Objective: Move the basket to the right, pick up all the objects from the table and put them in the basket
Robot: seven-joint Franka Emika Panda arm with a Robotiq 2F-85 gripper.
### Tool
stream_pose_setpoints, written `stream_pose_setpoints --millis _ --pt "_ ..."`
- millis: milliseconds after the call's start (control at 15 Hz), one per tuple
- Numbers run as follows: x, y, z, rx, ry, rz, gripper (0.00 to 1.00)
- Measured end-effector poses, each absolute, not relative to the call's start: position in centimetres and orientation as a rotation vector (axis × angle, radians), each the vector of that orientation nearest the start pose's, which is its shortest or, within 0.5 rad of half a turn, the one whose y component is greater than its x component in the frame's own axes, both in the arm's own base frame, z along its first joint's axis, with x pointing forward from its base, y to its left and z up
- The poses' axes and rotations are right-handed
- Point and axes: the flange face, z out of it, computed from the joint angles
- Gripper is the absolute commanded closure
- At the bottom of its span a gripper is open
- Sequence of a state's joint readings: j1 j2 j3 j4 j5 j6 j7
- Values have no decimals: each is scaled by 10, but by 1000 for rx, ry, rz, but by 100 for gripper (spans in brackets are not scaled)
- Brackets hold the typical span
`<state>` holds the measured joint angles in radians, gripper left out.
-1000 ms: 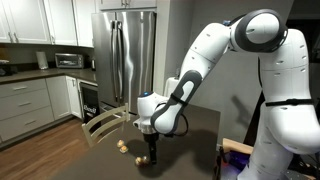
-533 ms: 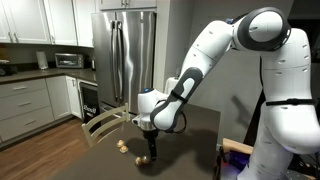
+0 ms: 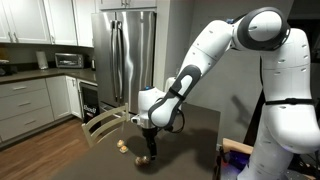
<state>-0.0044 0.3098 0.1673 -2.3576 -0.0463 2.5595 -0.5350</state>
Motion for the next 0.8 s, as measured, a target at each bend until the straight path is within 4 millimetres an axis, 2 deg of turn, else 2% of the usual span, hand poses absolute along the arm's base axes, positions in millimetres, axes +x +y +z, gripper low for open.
stream_pose_setpoints --millis 800 --pt "498 89 182 -2823 -1162 151 0"
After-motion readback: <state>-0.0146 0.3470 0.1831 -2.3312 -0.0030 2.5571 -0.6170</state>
